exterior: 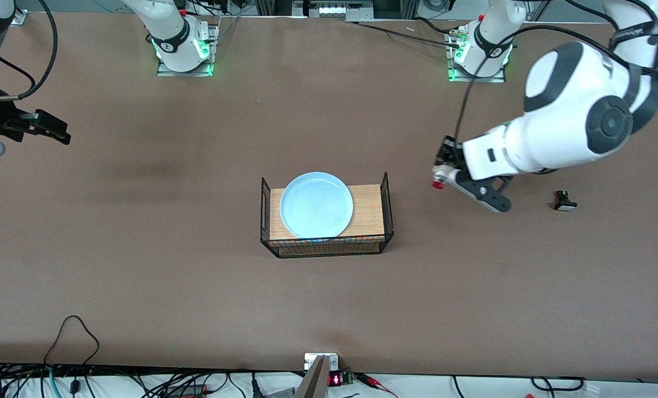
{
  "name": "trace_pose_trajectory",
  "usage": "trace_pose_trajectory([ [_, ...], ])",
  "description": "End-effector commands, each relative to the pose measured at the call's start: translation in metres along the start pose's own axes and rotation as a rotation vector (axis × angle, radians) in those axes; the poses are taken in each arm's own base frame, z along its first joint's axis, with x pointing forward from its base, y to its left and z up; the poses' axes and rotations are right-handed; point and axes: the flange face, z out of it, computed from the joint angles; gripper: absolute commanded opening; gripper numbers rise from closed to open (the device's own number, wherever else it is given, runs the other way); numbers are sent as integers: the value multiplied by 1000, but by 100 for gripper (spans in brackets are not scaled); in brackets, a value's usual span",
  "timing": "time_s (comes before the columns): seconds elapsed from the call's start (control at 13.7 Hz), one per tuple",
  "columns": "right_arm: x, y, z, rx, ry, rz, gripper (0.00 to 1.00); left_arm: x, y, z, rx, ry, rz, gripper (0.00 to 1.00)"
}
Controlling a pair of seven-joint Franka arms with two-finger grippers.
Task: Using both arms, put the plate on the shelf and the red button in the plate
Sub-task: 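Carry the red button over the plate with the left gripper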
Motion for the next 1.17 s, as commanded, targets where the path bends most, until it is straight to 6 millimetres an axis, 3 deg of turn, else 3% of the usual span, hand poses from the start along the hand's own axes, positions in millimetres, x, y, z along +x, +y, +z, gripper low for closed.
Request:
trace_pose_trajectory([
  [0.0, -2, -7, -7, 2, -11, -11, 100, 44, 74, 20, -49, 111, -6, 13],
  [0.15, -5, -7, -11, 4, -6, -6, 100, 70, 106, 58, -72, 224, 15, 13],
  [0.29, -8, -7, -14, 4, 9, -11, 100, 86, 120, 98, -43, 285, 43, 13],
  [0.44, -8, -6, -13, 6, 15, -15, 100, 92, 139, 142, 6, 287, 62, 13],
  [0.73, -10, -7, -14, 6, 19, -17, 100, 91, 138, 184, 85, 243, 65, 15],
  [0.88, -10, -6, -13, 8, 12, -17, 100, 90, 136, 189, 95, 230, 58, 22],
  [0.95, -10, -6, -13, 8, 14, -17, 100, 90, 134, 188, 99, 230, 58, 47],
  [1.02, -10, -6, -13, 8, 14, -17, 100, 90, 133, 190, 147, 236, 92, 99],
  [1.1, -10, -7, -13, 9, 12, -17, 100, 90, 134, 189, 181, 240, 114, 100],
])
